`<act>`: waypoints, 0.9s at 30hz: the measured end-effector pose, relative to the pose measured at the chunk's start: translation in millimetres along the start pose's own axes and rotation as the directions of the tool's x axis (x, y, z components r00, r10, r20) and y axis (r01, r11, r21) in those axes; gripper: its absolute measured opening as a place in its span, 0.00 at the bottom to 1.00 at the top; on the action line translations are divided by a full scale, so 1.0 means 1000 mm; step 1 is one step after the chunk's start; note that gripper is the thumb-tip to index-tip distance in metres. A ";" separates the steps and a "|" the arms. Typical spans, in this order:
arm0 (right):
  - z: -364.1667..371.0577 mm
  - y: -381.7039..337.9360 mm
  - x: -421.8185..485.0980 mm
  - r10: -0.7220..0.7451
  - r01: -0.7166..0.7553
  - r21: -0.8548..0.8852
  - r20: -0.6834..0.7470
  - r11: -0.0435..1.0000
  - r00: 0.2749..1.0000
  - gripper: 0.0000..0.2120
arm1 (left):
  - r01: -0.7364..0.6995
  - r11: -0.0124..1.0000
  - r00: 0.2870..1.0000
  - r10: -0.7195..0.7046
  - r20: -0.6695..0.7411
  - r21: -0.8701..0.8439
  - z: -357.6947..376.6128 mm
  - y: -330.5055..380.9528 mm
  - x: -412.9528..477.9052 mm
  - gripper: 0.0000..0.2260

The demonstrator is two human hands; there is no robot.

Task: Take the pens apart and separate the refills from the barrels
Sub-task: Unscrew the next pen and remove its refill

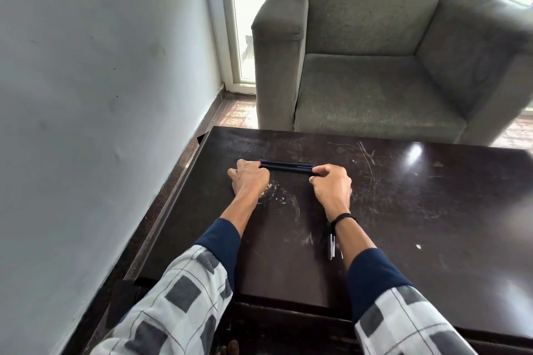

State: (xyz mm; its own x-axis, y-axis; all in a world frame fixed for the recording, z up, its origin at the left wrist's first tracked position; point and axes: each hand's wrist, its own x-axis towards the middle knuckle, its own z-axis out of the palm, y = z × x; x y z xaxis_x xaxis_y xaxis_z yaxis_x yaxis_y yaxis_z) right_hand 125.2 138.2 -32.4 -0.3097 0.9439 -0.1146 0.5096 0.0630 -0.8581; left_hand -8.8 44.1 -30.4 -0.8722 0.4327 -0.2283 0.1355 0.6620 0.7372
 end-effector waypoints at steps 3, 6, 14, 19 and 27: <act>-0.002 0.000 0.000 -0.008 0.008 -0.014 0.020 1.000 1.000 0.13 | 0.004 0.998 1.000 -0.004 0.002 -0.064 -0.002 0.001 -0.003 0.23; -0.007 0.001 -0.002 -0.017 0.017 -0.016 0.019 1.000 1.000 0.13 | -0.001 0.989 1.000 -0.002 -0.023 -0.150 -0.006 -0.001 -0.006 0.23; -0.047 0.006 -0.014 -0.028 0.025 -0.045 -0.081 0.999 0.996 0.10 | -0.055 0.968 0.997 0.042 -0.057 -0.244 -0.028 -0.018 -0.027 0.19; -0.065 -0.003 -0.031 -0.084 0.089 -0.171 0.033 0.981 0.996 0.05 | -0.059 0.950 0.992 0.022 -0.120 -0.308 -0.049 -0.039 -0.035 0.15; -0.056 0.013 -0.057 -0.131 0.185 -0.517 0.139 0.836 0.982 0.05 | -0.068 0.917 0.996 0.084 0.024 -0.392 -0.034 -0.035 -0.056 0.11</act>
State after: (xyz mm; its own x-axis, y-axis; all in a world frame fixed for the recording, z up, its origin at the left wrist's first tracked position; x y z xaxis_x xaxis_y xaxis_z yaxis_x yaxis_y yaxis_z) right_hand 194.4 102.8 -9.0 -0.4821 0.8733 -0.0696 0.7836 0.3944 -0.4800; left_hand 19.3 -23.5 -21.7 -0.8464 0.5010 -0.1806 -0.0010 0.3377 0.9413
